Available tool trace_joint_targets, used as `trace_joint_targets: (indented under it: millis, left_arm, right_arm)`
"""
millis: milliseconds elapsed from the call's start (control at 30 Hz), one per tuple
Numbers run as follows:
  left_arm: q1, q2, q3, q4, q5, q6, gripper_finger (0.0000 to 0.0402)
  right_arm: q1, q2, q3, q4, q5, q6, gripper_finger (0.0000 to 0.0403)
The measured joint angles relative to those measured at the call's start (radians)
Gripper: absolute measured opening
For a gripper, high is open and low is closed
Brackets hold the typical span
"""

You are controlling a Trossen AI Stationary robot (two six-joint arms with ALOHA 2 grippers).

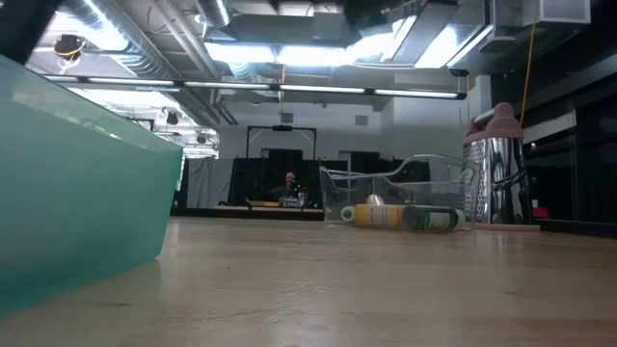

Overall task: Pick & Place Food Item
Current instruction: Return to Home Position

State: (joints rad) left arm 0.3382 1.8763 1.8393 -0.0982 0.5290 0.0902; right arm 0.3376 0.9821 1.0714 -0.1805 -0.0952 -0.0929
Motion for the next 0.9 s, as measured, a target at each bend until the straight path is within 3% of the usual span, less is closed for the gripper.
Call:
trace_joint_targets:
  millis: [100,233,333,433,667,900]
  left_arm:
    - [-0.056,-0.134,0.0,-0.044,-0.036,0.048,0.0226]
    - [-0.157,-0.305,0.0,-0.162,-0.135,0.115,0.0225]
    - [-0.253,-0.426,0.0,-0.282,-0.259,0.154,0.0225]
    - [-0.375,-0.545,-0.053,-0.34,-0.414,0.167,0.0225]
    - [-0.687,-0.842,-0.478,-0.129,-0.792,0.157,0.0225]
    - [-0.894,-1.022,-0.951,0.204,-0.995,0.133,0.0225]
  right_arm:
    - [0.082,-0.069,0.0,0.001,0.032,-0.046,0.0222]
    - [0.232,-0.158,0.0,-0.046,0.171,-0.115,0.0222]
    - [0.338,-0.22,-0.005,-0.121,0.32,-0.099,0.0222]
    - [0.423,-0.251,-0.045,-0.111,0.402,-0.068,0.0222]
    - [0.496,-0.251,-0.284,0.118,0.459,-0.057,0.0222]
    - [0.494,-0.248,-0.514,0.433,0.457,0.03,0.0222]
